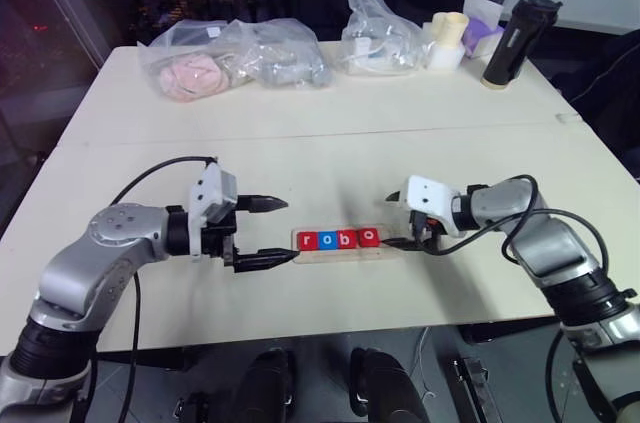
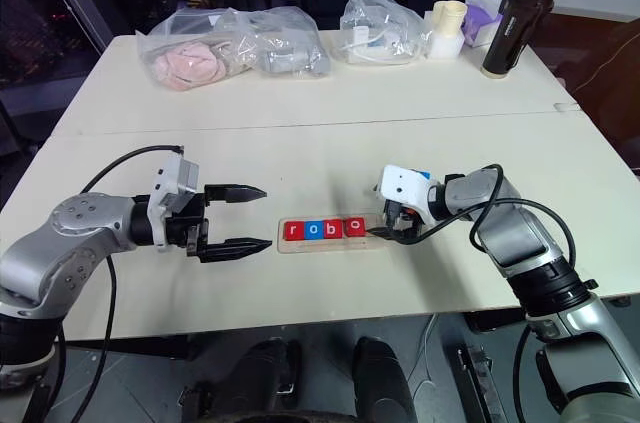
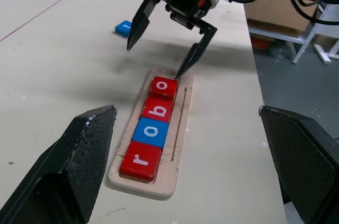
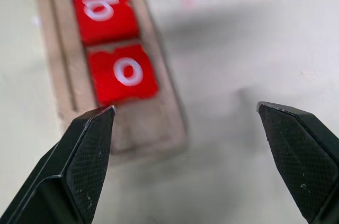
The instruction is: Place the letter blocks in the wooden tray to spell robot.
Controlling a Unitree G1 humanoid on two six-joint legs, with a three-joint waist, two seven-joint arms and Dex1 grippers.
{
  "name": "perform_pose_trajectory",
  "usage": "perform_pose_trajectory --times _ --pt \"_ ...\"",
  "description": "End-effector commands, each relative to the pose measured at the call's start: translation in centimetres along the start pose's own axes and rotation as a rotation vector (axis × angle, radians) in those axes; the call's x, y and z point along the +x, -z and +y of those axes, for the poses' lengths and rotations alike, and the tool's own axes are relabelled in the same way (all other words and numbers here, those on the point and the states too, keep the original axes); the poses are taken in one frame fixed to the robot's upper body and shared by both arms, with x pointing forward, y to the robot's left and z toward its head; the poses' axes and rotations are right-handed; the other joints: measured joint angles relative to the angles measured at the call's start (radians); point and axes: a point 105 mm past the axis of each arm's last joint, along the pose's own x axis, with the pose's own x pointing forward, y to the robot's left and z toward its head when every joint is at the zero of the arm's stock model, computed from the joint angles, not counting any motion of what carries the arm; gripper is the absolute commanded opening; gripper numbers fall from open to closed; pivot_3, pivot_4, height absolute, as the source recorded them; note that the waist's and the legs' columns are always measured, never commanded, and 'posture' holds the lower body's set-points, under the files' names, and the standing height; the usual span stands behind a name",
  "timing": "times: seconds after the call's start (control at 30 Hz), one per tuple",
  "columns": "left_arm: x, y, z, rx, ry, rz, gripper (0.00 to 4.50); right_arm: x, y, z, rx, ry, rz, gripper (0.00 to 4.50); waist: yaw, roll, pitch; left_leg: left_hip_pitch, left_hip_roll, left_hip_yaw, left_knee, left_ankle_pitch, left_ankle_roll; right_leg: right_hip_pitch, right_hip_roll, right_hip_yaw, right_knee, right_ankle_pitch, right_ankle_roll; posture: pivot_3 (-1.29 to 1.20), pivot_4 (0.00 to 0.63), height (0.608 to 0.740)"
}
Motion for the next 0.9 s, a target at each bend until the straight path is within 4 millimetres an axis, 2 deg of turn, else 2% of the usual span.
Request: perform_pose_trajectory --times 0.03,0.47,0.63,0.8,0.9 --pt "0.0 -0.7 -0.1 0.038 0.006 -0.015 4.5 -0.3 -0.5 -0.9 -0.049 0.039 -0.015 4.41 0.0 0.0 0.0 0.0 0.0 0.0 0.0 0.0 0.0 0.0 0.0 0.0 0.0 0.0 0.0 0.0 0.15 0.74" --pt "0.0 -0.6 -0.4 0.032 0.003 -0.015 4.5 0.7 -1.7 -0.8 -0.06 0.026 -0.059 4.41 0.0 0.0 0.0 0.0 0.0 0.0 0.0 0.0 0.0 0.0 0.0 0.0 0.0 0.0 0.0 0.0 0.15 0.74" --pt "-0.4 -0.3 -0.5 0.036 0.011 0.002 4.5 0.7 -1.6 -0.6 -0.072 0.016 -0.049 4.41 0.0 0.0 0.0 0.0 0.0 0.0 0.0 0.0 0.0 0.0 0.0 0.0 0.0 0.0 0.0 0.0 0.15 0.74" --pt "-0.9 -0.4 -0.4 0.048 0.022 0.019 4.5 -0.9 -1.3 -1.2 -0.089 0.041 -0.023 4.41 0.001 0.0 0.0 0.0 0.0 0.0 0.0 0.0 0.0 0.0 0.0 0.0 0.0 0.0 0.0 0.0 0.15 0.74" --pt "-1.0 -0.4 -0.4 0.051 0.025 0.024 4.5 -2.8 -1.7 -3.1 -0.05 0.138 -0.045 4.41 0.0 0.0 0.0 0.0 0.0 0.0 0.0 0.0 0.0 0.0 0.0 0.0 0.0 0.0 0.0 0.0 0.15 0.74"
